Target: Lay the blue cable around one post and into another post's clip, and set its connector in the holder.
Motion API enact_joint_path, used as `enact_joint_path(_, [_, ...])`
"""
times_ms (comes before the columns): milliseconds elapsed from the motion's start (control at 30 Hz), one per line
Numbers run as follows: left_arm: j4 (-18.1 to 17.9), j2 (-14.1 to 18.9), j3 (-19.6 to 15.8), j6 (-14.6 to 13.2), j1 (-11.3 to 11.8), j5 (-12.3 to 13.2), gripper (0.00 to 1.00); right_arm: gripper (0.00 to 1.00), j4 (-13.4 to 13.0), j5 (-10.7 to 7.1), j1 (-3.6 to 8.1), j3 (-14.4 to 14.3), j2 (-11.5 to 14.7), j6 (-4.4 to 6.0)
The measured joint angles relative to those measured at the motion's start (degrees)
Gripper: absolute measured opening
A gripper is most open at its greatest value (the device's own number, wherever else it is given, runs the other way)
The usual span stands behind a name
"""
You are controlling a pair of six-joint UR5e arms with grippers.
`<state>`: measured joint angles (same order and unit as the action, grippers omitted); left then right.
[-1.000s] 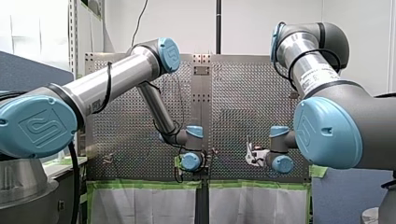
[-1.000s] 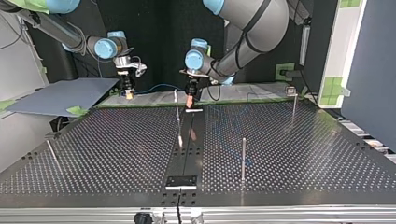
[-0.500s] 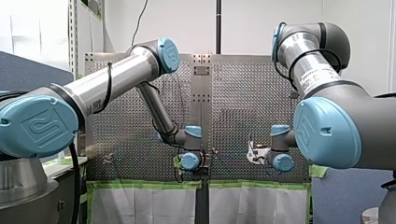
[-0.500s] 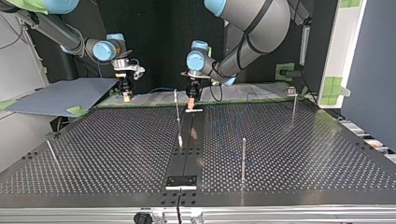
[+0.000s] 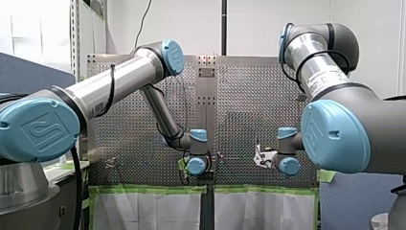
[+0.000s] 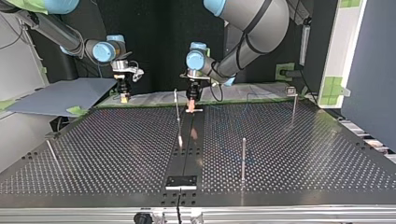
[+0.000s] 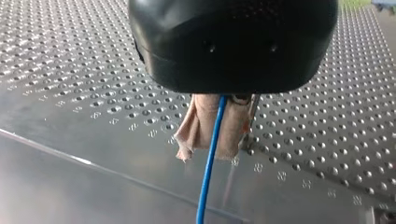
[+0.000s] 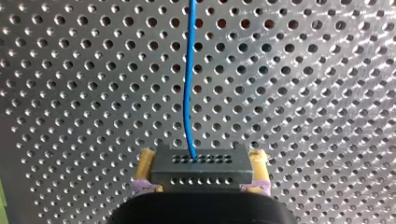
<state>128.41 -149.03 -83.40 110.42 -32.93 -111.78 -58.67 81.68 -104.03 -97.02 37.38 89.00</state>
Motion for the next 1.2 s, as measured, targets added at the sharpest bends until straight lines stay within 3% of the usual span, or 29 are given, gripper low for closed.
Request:
enact_joint_path(300, [0.06,-0.14,0.1,0.45,0.61,-0.32,0.0,0.0,-0.21,1.39,0.36,0.27,-0.1,-0.12])
enact_joint_path(433, [0.65,-0.15,0.1,0.43,0.82,0.0,0.1,0.0,-0.26,1.57,0.52,0.28,-0.14,-0.18])
enact_joint_path(467, [0.85,-0.15,0.11,0.4,0.86,0.09,0.31,0.0,-0.24,1.57,0.54,0.28,-0.14,-0.21])
enact_joint_path(500, [1.03,-0.15,0.11,0.33,0.87,0.21,0.31,0.0,-0.19,1.57,0.55,0.29,-0.15,-0.24])
enact_joint_path(567, [1.67,-0.12,0.12,-0.18,0.85,0.69,0.65,0.0,-0.09,1.56,0.57,0.29,-0.17,-0.31])
enact_joint_path(600, [2.02,-0.1,0.12,-0.51,0.85,0.87,0.65,0.0,-0.04,1.53,0.57,0.29,-0.2,-0.36])
enact_joint_path(633, [2.42,-0.09,0.11,-0.89,0.84,1.01,0.92,0.0,-0.02,1.52,0.59,0.29,-0.21,-0.4])
enact_joint_path(667, [3.0,-0.06,0.11,-1.43,0.81,1.13,1.0,0.0,0.02,1.51,0.59,0.29,-0.22,-0.45])
enact_joint_path(933, [6.88,0.66,-0.34,-5.29,0.04,1.05,1.0,0.0,0.31,1.46,0.61,0.29,-0.41,-0.56])
enact_joint_path(1200, [10.87,4.16,-3.86,-9.29,-0.92,2.87,1.0,0.0,0.74,1.4,0.61,0.29,-0.63,-0.41])
